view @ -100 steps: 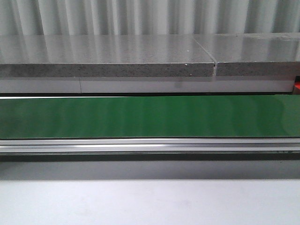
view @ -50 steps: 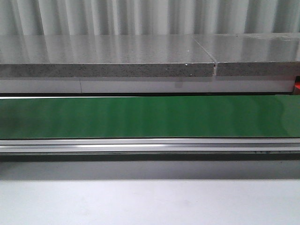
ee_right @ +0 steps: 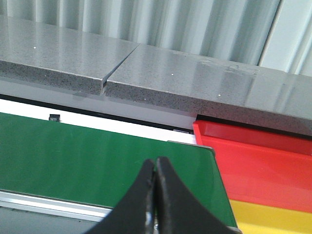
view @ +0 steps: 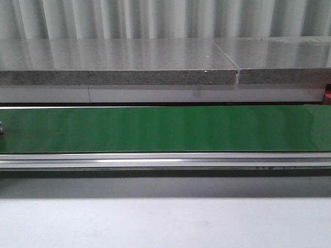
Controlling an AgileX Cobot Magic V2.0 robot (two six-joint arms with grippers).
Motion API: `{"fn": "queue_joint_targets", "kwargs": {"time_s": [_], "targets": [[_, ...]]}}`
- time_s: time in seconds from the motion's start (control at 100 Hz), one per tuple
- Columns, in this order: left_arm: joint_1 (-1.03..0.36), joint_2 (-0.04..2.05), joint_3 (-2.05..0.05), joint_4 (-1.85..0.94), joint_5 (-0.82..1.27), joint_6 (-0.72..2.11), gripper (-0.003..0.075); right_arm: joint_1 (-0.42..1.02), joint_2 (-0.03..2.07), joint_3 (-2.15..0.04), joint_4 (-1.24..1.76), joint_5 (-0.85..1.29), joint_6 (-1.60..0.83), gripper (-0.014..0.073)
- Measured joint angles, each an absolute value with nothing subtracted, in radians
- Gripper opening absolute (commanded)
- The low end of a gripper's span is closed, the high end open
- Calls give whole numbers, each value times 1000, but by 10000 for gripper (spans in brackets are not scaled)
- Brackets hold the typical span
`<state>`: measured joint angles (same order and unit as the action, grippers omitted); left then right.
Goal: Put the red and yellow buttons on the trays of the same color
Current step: 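Move the left gripper to a yellow push-button and grasp it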
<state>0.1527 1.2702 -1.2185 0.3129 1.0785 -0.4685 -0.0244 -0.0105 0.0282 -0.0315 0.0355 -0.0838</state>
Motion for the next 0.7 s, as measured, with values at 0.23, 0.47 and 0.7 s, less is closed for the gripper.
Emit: {"fn": "queue_joint_targets", "kwargs": {"time_s": [0.23,0.47,0.7], "targets": [[317,1268,-1035,338,1001,-541,655,-24,-10,28,-31,35,-84,-67],[443,1268,-900,343,905,-548,655,-24,-10,28,-31,35,-84,-67],[467,1298,-885,353,829,-548,655,-24,-10,28,-31,35,-84,-67]]}}
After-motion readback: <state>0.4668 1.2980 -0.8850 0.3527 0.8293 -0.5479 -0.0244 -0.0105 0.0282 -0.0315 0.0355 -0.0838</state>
